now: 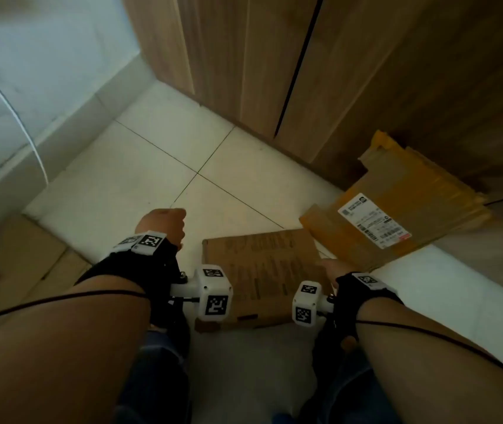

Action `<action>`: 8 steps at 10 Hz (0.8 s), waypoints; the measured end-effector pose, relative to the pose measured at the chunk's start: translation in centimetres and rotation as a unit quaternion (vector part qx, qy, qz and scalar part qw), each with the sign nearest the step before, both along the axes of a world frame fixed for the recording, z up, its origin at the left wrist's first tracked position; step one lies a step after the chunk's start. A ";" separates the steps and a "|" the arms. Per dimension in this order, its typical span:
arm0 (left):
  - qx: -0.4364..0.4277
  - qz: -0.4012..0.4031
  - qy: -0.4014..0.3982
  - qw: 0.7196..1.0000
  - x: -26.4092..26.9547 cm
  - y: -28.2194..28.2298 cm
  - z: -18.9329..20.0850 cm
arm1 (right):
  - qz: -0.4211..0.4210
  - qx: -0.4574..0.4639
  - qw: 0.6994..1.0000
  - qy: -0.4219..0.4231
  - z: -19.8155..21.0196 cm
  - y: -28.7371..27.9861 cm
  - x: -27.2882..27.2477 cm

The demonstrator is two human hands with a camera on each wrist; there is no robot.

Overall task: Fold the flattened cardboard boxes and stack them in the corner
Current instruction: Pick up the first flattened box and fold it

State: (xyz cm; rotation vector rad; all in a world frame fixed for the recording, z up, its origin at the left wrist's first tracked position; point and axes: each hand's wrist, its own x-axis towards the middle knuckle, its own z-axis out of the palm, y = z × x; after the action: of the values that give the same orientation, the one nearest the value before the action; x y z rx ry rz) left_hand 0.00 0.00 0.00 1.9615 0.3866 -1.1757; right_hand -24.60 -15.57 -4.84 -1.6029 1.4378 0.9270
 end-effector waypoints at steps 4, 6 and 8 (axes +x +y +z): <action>0.013 -0.024 0.009 1.000 -1.0 0.4 -1.7 | -0.211 0.024 0.977 -0.023 -1.8 0.8 1.2; 0.125 -0.105 -0.084 0.983 -0.3 1.3 -0.7 | -0.330 0.087 0.912 -0.225 3.6 0.1 4.9; 0.088 -0.009 -0.036 0.995 0.3 3.4 3.5 | -0.336 0.091 0.870 -0.349 7.7 0.1 6.6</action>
State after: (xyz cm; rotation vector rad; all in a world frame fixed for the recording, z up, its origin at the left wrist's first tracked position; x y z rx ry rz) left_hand 0.30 3.38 3.50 2.1572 0.4488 -1.1103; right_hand -17.97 -15.50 2.83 -0.9973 1.1842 0.0399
